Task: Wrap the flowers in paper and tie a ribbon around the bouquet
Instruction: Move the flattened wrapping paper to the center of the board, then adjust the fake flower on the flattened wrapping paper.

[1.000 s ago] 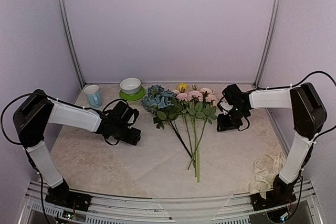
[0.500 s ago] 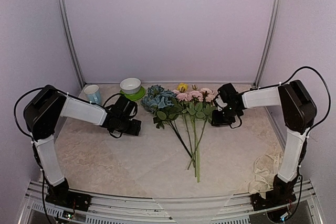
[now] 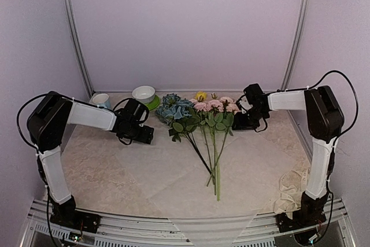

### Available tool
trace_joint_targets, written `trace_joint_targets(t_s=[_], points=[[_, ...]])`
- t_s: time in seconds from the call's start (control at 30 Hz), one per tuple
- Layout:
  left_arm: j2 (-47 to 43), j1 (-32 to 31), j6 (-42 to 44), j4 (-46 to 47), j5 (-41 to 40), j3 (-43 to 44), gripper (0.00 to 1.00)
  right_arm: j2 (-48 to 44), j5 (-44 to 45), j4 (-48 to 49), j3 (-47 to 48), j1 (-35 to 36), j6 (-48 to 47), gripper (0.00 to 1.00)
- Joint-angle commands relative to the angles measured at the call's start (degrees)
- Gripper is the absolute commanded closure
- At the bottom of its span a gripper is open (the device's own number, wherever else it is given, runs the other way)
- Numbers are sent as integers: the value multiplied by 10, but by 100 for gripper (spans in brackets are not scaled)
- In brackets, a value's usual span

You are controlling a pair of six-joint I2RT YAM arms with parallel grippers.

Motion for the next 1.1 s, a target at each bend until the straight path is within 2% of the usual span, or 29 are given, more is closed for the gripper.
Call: trace_joint_targets(t_s=[0.0, 0.03, 0.07, 0.1, 0.2, 0.3, 0.5, 0.7, 0.9, 1.0, 1.07], points=[[-60, 13, -3, -67, 30, -18, 16, -36, -58, -39, 17, -74, -49, 42], [-67, 16, -14, -75, 34, -24, 13, -31, -71, -52, 25, -80, -67, 38], [-77, 19, -26, -81, 44, -32, 3, -23, -83, -69, 32, -85, -76, 33], [-83, 22, -38, -86, 52, -41, 1, -14, -89, -79, 38, -90, -84, 28], [-102, 45, -79, -97, 76, -80, 1, 11, -112, -98, 47, -115, -93, 14], [-121, 68, -112, -89, 122, -118, 1, 30, -164, -106, 45, -129, -100, 11], [-128, 71, -140, -26, 224, -166, 1, 40, -275, -89, 9, -123, -118, 21], [-102, 57, -143, 42, 308, -165, 6, 51, -365, -60, -4, -116, -119, 37], [-100, 49, -145, 78, 358, -162, 21, 45, -404, -39, 3, -116, -104, 52], [-98, 49, -140, 80, 357, -160, 24, 45, -419, -33, 5, -115, -97, 62], [-94, 49, -137, 78, 354, -154, 29, 45, -411, -30, 7, -115, -93, 69]])
